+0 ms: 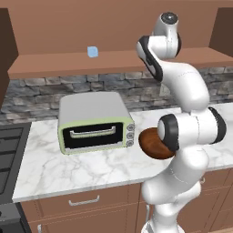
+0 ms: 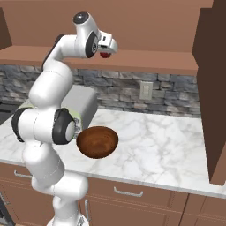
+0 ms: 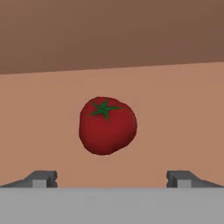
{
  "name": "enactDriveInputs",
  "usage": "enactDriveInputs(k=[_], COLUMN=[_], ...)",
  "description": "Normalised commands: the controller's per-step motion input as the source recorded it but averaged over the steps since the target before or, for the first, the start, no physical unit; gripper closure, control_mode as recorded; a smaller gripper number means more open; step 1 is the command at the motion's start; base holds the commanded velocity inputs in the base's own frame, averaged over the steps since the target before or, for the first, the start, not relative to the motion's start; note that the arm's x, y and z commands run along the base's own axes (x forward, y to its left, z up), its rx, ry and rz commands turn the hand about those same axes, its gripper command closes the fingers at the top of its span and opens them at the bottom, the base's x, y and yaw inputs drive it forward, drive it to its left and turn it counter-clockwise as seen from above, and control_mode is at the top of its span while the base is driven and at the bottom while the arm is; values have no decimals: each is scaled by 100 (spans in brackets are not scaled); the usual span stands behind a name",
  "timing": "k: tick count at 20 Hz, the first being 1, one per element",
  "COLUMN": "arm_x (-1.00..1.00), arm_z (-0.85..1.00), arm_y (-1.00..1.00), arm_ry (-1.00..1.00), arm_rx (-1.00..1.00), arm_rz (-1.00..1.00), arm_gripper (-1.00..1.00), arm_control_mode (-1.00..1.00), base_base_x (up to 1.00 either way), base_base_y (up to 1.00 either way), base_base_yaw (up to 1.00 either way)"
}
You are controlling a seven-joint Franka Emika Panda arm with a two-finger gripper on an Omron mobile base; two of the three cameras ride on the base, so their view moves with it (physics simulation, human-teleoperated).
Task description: Pick the tomato from the cabinet and place it in the bowl. Then pick the bowl and place it in the sink. Then turn on the sink facuet.
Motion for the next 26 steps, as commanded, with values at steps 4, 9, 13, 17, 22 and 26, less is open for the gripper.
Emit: enactDriveInputs(k=[4,9,13,17,22,26], arm_x=[54,54,45,7,-26,-83], arm_z=[-21,-20,-11,-5,-19,-26], arm_y=[0,-1,-9,-5,-3,0], arm_ry=[0,0,0,0,-3,-8], arm_rx=[5,3,4,4,4,11], arm_rz=[0,0,0,0,0,0], arm_gripper=[-100,-100,-100,100,100,100], arm_control_mode=[-100,-100,-100,-100,-100,-100], base_base_x=[0,0,0,0,0,0], base_base_y=[0,0,0,0,0,0], base_base_yaw=[0,0,0,0,0,0])
